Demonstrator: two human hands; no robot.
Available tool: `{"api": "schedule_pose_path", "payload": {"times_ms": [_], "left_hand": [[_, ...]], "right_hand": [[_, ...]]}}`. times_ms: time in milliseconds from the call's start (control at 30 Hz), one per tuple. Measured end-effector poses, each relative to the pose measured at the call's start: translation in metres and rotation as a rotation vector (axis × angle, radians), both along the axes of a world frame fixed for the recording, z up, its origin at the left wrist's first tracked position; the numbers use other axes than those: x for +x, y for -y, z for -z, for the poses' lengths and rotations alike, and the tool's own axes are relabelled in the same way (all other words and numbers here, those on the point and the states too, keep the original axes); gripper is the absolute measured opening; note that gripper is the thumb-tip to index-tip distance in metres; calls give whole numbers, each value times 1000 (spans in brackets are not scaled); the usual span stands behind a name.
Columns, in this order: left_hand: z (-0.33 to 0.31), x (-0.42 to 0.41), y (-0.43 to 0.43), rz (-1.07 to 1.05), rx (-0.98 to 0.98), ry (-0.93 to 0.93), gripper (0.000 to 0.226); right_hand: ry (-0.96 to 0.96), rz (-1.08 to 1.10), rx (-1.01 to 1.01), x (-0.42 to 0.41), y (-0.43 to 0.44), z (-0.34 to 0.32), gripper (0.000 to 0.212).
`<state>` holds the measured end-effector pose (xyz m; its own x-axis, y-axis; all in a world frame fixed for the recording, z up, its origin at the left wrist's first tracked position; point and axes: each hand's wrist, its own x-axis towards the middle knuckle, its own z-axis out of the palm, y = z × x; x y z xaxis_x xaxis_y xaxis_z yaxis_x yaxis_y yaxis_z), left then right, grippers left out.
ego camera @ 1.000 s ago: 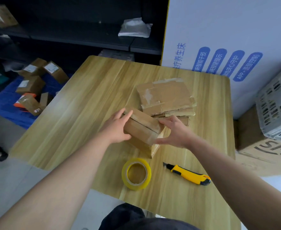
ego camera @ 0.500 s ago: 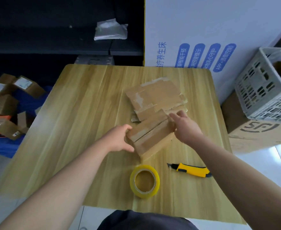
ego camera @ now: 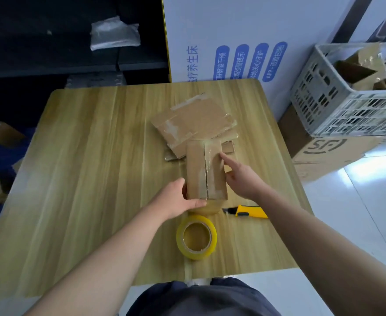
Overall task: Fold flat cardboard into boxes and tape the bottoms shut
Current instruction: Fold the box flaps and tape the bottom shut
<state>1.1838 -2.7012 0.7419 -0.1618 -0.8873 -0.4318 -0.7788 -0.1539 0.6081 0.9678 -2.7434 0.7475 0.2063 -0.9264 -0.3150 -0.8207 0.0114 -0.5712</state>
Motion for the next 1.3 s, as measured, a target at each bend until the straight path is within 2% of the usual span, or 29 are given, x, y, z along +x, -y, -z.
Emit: {"api": "schedule_pose_path", "payload": {"times_ms": [100,167,267,367,433,567,767,900,1033,1133,1233,1300], "left_hand": [[4,3,-7,-4,-18,29,60],[9,9,-13,67,-12,107,62],[22,22,-26,163,-11,248,50],[40,23,-43,308,-19,403,46],[51,18,-54,342,1,443,47],[72,4,-70,278,65,459,39],[87,-5,-76,24,145,358,22],[89,-12,-87,-118,335,212,15],[81,-38,-101,-398,562,-152,17],[71,-67,-105,-522,651,-356,25],[64,-91,-103,-506,689,-373,32],[62,-101,-100,-436,625,-320,23]], "right_hand": [[39,66,-11,0,-10,5,61],[-33,105,2,-4,-22,10,54],[-154,149,85,-13,-47,22,47],[-218,108,166,-16,-78,42,39],[-247,46,212,-14,-98,56,38],[-250,-19,303,-6,-124,77,41],[-194,-113,362,-5,-140,94,26],[18,-59,401,-18,-142,94,20],[284,65,453,-36,-138,84,13],[541,201,606,-48,-133,70,23],[769,274,698,-62,-127,54,41],[796,257,665,-71,-125,47,43]]}}
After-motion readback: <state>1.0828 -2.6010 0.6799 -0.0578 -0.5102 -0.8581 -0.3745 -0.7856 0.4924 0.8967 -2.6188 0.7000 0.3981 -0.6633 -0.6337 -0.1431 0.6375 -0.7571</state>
